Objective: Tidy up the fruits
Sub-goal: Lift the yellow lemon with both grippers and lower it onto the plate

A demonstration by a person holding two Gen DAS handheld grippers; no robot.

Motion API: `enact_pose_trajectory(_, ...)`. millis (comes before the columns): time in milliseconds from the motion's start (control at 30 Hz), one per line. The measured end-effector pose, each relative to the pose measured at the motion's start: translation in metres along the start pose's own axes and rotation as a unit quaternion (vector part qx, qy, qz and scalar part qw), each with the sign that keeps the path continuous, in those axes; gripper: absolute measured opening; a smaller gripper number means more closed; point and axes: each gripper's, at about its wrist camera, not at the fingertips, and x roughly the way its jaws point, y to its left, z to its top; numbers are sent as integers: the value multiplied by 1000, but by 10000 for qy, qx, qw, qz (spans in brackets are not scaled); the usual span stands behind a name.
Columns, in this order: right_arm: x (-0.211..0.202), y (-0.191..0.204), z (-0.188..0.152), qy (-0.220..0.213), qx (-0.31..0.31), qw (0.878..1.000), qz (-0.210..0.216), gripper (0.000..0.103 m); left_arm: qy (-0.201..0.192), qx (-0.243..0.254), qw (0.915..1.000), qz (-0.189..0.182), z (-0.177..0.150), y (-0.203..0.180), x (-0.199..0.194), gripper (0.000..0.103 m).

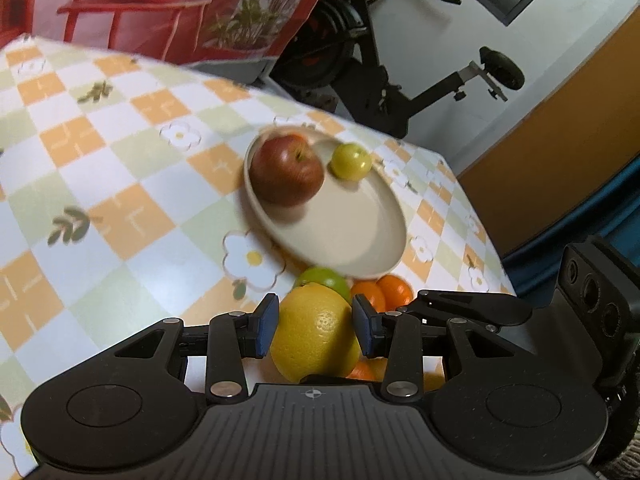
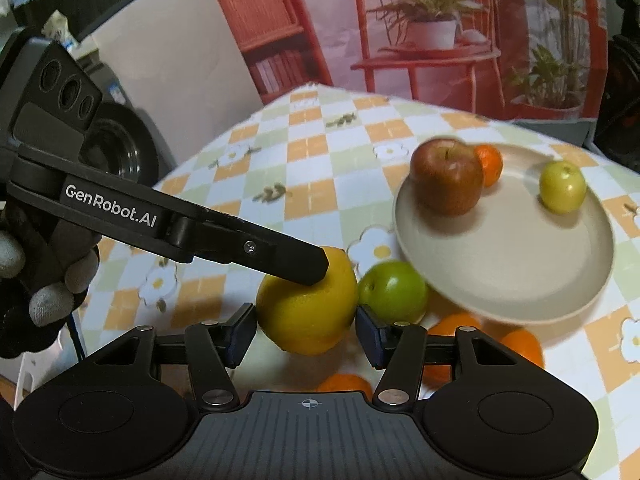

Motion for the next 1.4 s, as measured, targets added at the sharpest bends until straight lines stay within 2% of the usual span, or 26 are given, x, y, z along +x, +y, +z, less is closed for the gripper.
enact_pose_trajectory(400,-43,-23,34,-610,10,9979,-201,51,-396,526,9978,28,49,-46,-5,42)
enact_pose_trajectory(633,-55,-54,45,-682,35,9963,-523,51,-273,742,9969,7,79,-68,24,42)
enact_pose_trajectory(767,-46,-74,48,-598,84,9959,-667,51,-94,823,9965,92,91,-71,49,42)
enact_pose_trajectory(1100,2,-120,54,-250,284,9967,-719,51,373,808,9950,442,112,-52,101,42)
enact_pose_trajectory(1400,24,-147,61,-241,482,9952,-819,50,539,772,9944,480,124,-38,119,38)
